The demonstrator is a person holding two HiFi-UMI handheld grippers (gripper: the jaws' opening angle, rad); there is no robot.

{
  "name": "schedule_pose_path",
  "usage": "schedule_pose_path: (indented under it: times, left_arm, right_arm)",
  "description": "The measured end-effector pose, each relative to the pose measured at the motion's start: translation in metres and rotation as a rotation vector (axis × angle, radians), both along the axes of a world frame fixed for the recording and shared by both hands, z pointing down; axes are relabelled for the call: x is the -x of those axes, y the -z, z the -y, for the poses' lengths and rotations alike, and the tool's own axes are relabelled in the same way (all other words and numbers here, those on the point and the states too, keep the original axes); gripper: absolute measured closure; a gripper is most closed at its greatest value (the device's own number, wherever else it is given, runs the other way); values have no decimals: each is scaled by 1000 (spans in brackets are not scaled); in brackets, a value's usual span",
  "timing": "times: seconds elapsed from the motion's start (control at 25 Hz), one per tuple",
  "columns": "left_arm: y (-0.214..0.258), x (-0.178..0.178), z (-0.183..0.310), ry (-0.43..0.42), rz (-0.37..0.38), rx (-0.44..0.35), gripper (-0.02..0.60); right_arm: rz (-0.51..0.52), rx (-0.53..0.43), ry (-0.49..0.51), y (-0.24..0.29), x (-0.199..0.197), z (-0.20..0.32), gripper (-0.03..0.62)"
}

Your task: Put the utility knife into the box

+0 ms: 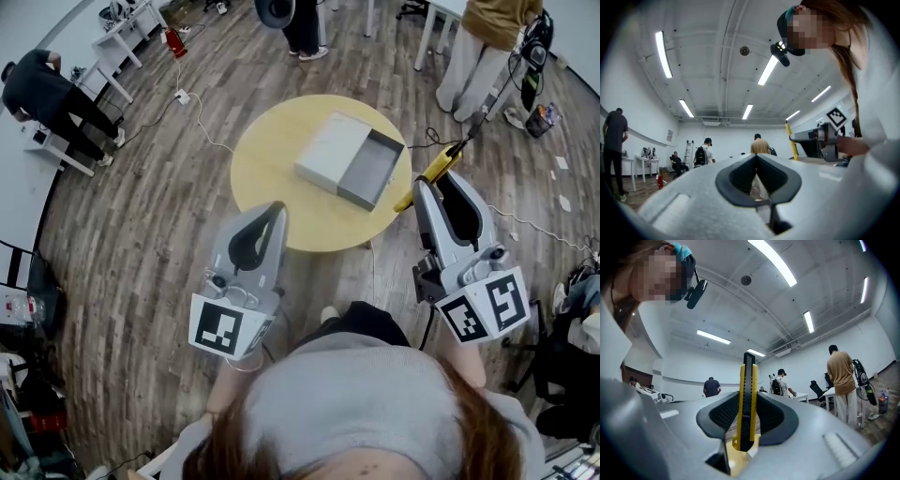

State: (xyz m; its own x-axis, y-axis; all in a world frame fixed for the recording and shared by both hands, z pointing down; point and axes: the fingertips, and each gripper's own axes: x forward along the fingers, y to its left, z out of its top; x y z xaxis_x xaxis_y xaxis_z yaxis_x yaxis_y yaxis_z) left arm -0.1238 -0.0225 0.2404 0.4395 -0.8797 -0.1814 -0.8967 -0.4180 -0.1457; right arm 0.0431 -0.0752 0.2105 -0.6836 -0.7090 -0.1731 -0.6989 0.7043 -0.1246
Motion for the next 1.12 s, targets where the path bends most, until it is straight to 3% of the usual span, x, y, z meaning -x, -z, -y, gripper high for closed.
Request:
schedule_pose_path:
  times: [0.44, 0.84, 1.12]
  left_arm:
    - [-12, 6, 66, -10, -9, 18, 578]
    - [0, 12, 169, 16, -6, -17, 578]
    - [-1, 18, 206, 49, 2, 0, 578]
  right_arm:
    - [-8, 13, -6, -9, 8, 70, 473]
    - [-3, 1, 57, -1, 24, 173, 474]
    - [19, 39, 107, -4, 37, 220, 474]
